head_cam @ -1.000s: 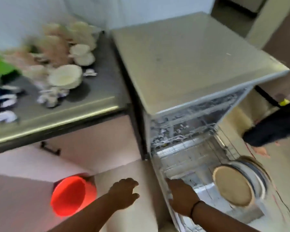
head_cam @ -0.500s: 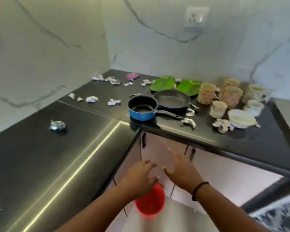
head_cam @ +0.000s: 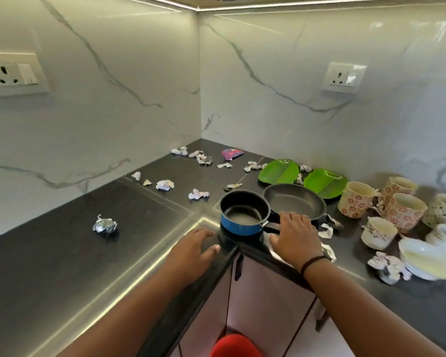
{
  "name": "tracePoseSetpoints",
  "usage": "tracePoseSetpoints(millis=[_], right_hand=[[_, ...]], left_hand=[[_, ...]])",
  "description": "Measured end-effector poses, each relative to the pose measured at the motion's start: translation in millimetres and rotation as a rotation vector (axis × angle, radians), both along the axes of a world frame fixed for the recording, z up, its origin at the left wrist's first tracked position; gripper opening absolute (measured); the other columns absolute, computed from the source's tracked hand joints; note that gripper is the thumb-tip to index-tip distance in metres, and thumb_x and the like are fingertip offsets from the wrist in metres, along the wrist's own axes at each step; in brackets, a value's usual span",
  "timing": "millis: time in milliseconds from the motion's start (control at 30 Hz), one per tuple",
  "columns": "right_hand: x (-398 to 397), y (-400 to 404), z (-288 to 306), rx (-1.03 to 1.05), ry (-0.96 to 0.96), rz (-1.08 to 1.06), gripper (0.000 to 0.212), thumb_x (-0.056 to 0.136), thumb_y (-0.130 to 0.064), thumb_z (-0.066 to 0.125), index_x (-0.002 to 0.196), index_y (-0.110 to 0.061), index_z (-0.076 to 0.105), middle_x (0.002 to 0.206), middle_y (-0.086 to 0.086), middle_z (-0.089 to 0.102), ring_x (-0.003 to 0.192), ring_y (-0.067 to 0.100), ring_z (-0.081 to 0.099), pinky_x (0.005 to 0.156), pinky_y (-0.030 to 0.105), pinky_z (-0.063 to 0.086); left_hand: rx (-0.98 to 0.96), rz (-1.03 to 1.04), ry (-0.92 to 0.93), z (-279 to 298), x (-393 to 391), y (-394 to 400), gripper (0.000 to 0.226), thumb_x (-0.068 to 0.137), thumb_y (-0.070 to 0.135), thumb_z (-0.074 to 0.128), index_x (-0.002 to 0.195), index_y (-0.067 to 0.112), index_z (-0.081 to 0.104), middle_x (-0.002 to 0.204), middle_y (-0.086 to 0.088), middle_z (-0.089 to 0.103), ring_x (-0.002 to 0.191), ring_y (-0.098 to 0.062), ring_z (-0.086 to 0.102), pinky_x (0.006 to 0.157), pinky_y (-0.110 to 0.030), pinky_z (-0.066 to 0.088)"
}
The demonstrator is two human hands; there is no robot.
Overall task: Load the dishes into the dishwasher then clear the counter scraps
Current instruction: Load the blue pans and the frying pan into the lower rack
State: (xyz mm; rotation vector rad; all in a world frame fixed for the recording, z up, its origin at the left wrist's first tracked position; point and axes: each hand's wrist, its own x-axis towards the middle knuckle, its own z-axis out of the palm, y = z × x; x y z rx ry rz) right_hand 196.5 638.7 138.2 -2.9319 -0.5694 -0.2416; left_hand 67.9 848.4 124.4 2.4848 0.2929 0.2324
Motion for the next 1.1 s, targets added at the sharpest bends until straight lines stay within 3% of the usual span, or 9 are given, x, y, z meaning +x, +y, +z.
tracePoseSetpoints(millis=[100, 200, 400, 567, 667, 800, 933, 1033, 1100], right_hand=[[30.0, -1.3, -4.8, -0.075, 0.018, 0.005, 0.047, 0.082, -0.044, 0.052, 0.12, -0.017, 0.049, 0.122, 0.006, 0.054, 0.115, 0.028, 0.045, 0.092, 0.037, 0.042], [55.7, -6.1, -8.3, -0.127, 0.073, 0.047, 0.042, 0.085, -0.048, 0.05, 0.113, -0.017, 0.053, 0.119, 0.007, 0.057, 0.111, 0.029, 0.049, 0.088, 0.036, 0.042], [80.6, -3.8, -21.1, -0.099, 0.264, 0.163, 0.034, 0.088, -0.048, 0.051, 0.104, -0.018, 0.051, 0.106, 0.003, 0.062, 0.099, 0.025, 0.06, 0.075, 0.034, 0.046], [80.1, -2.5, -27.3, -0.025, 0.311, 0.187, 0.031, 0.09, -0.045, 0.05, 0.105, -0.018, 0.052, 0.104, 0.003, 0.063, 0.096, 0.024, 0.06, 0.073, 0.033, 0.045], [75.7, -6.7, -24.7, 0.043, 0.32, 0.185, 0.029, 0.089, -0.045, 0.05, 0.103, -0.02, 0.052, 0.103, 0.001, 0.063, 0.095, 0.023, 0.06, 0.075, 0.033, 0.046], [66.3, -13.1, -7.1, 0.172, 0.289, 0.148, 0.031, 0.088, -0.049, 0.053, 0.107, -0.025, 0.054, 0.101, -0.005, 0.064, 0.093, 0.019, 0.059, 0.071, 0.029, 0.042], [53.0, -21.8, 10.7, 0.358, 0.242, 0.025, 0.034, 0.087, -0.052, 0.056, 0.111, -0.028, 0.058, 0.097, -0.006, 0.066, 0.09, 0.016, 0.06, 0.075, 0.03, 0.048], [42.8, -37.7, 22.8, 0.508, 0.219, -0.117, 0.033, 0.085, -0.05, 0.06, 0.11, -0.029, 0.061, 0.09, -0.007, 0.066, 0.08, 0.014, 0.062, 0.073, 0.032, 0.051], [33.1, -55.1, 30.2, 0.603, 0.18, -0.233, 0.036, 0.083, -0.051, 0.063, 0.111, -0.03, 0.061, 0.09, -0.008, 0.067, 0.079, 0.011, 0.063, 0.074, 0.033, 0.053]], left_hand=[[-0.112, 0.064, 0.006, -2.6, 49.3, -1.8, 0.037, 0.09, 0.036, 0.06, 0.125, 0.023, 0.055, 0.121, 0.012, 0.053, 0.109, -0.004, 0.048, 0.091, -0.022, 0.036], [-0.273, 0.147, 0.045, -12.6, 101.3, -4.1, 0.046, 0.089, 0.036, 0.063, 0.13, 0.018, 0.053, 0.129, 0.002, 0.055, 0.119, -0.016, 0.052, 0.098, -0.03, 0.04], [-0.688, 0.41, -0.002, -26.7, 160.5, 0.3, 0.071, 0.089, 0.033, 0.065, 0.147, 0.016, 0.027, 0.134, -0.009, 0.052, 0.118, -0.026, 0.055, 0.103, -0.042, 0.043], [-0.717, 0.464, 0.034, -32.5, 170.6, 0.8, 0.014, 0.091, 0.016, 0.058, 0.103, 0.012, 0.065, 0.085, -0.001, 0.067, 0.078, -0.019, 0.062, 0.069, -0.033, 0.052], [-0.763, 0.483, -0.113, -37.0, 163.2, 4.8, 0.019, 0.088, 0.003, 0.057, 0.097, 0.016, 0.067, 0.084, -0.001, 0.068, 0.079, -0.02, 0.064, 0.081, -0.042, 0.055], [-1.052, 0.376, -0.413, -23.7, 156.8, -4.8, 0.017, 0.094, 0.008, 0.054, 0.103, 0.017, 0.066, 0.093, -0.002, 0.067, 0.084, -0.017, 0.061, 0.076, -0.029, 0.052], [-1.201, 0.2, -0.399, 0.0, 177.4, -25.1, 0.04, 0.094, 0.03, 0.054, 0.131, 0.015, 0.051, 0.113, -0.003, 0.062, 0.1, -0.017, 0.06, 0.082, -0.031, 0.049], [-1.363, -0.02, -0.242, 14.7, 188.0, -59.9, 0.092, 0.061, 0.069, 0.071, 0.137, 0.023, 0.044, 0.126, -0.004, 0.062, 0.114, -0.022, 0.06, 0.087, -0.039, 0.052], [-1.413, -0.201, -0.089, 19.3, 189.4, -93.8, 0.101, 0.054, 0.075, 0.07, 0.135, 0.022, 0.045, 0.122, -0.005, 0.064, 0.11, -0.022, 0.062, 0.083, -0.036, 0.051]])
